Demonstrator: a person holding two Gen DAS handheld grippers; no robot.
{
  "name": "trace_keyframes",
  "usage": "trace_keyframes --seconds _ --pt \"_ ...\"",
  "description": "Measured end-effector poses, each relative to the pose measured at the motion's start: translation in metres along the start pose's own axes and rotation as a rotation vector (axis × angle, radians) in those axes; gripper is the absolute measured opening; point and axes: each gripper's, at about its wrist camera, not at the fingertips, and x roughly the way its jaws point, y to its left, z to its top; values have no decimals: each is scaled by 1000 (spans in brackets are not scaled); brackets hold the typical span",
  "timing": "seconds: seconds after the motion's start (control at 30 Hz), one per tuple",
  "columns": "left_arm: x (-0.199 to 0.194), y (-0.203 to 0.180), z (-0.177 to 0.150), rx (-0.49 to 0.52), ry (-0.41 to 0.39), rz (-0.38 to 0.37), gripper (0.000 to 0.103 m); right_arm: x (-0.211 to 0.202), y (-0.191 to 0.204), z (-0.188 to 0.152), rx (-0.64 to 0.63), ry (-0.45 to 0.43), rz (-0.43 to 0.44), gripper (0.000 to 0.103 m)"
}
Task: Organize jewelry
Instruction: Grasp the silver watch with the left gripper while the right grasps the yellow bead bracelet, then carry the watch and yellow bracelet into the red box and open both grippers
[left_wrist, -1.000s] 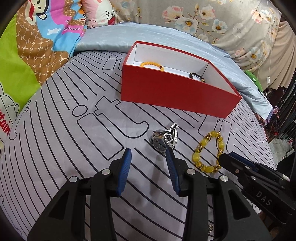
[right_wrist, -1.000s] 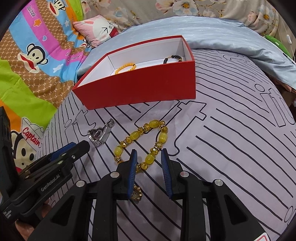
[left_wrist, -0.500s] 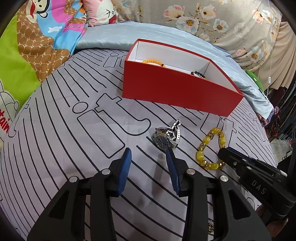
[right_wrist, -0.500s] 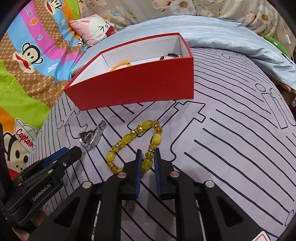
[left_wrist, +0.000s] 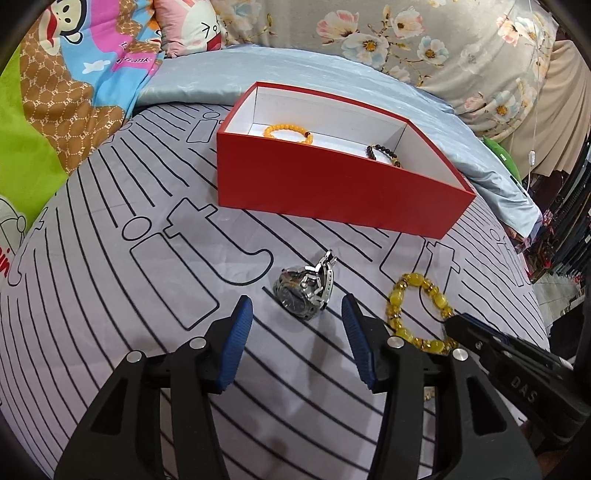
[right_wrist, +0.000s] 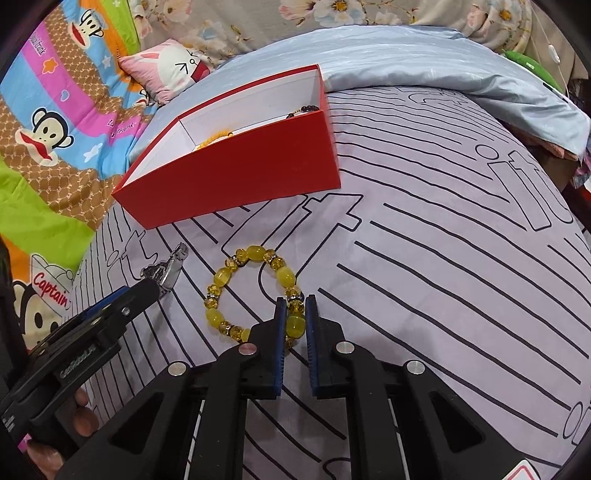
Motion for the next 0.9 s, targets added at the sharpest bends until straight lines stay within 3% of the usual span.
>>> trace_keyframes --seconds 0.2,0.33,0.47,0.7,0.9 --pt "10 -5 3 30 -9 38 45 0 0 -1 -2 2 9 9" --pt "11 -3 3 39 -11 26 25 0 1 -1 -4 3 17 9" --pt "11 -4 2 46 -7 25 16 -2 5 -2 -6 2 27 9" --pt "5 -4 -1 44 11 34 9 -12 14 0 -21 -15 41 10" --pt "-3 -3 -1 37 24 36 9 -27 22 5 -35 -45 58 10"
